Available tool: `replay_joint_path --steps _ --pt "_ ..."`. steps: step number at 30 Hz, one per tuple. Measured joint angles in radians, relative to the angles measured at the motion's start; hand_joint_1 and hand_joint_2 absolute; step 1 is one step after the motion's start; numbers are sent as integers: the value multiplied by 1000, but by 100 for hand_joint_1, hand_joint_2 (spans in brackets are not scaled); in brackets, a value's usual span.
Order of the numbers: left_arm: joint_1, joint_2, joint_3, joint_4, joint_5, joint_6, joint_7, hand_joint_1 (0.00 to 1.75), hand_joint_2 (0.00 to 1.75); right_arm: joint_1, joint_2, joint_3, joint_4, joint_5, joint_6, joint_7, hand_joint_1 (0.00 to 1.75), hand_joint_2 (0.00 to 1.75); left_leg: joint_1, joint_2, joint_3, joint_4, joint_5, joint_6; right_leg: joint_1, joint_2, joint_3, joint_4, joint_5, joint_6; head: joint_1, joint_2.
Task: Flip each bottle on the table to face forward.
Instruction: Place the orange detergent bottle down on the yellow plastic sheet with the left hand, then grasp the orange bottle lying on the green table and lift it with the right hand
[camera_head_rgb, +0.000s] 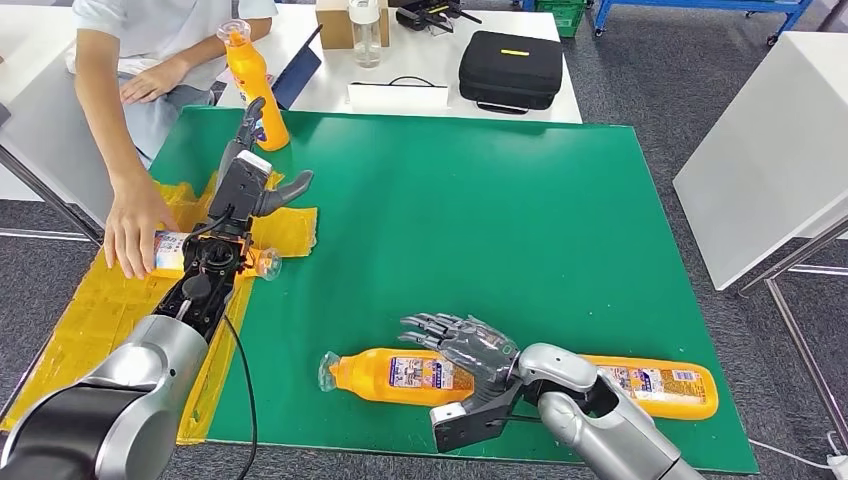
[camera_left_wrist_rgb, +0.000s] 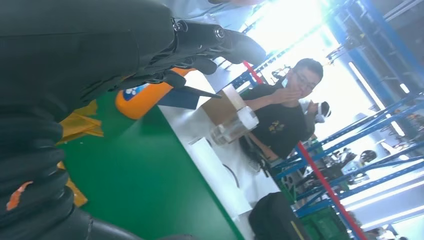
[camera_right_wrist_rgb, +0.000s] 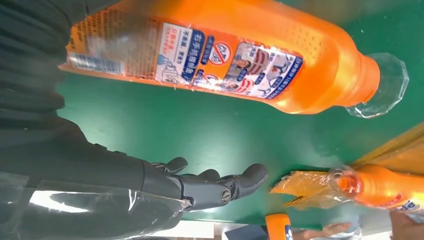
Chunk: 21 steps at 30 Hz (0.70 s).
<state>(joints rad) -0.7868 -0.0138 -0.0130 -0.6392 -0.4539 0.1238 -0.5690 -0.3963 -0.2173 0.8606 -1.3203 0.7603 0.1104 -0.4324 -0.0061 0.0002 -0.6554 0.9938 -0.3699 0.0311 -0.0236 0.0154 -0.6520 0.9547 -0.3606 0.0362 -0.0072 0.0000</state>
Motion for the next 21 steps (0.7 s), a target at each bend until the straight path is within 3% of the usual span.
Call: replay_joint_path --steps 10,17,21 --pt "3 -13 0 -8 67 -10 1 0 175 78 -81 -1 -46 41 -4 -24 0 175 0 0 -1 0 0 0 0 0 0 0 0 0 0 0" --pt "4 -17 0 -8 72 -12 1 0 175 86 -96 -1 -56 42 -4 -27 0 175 0 0 -1 0 0 0 0 0 0 0 0 0 0 0" --pt "4 -18 2 -8 94 -23 4 0 175 86 -101 0 -56 43 1 -33 0 0 0 0 0 0 0 0 0 0 0 0 0 0 0 0"
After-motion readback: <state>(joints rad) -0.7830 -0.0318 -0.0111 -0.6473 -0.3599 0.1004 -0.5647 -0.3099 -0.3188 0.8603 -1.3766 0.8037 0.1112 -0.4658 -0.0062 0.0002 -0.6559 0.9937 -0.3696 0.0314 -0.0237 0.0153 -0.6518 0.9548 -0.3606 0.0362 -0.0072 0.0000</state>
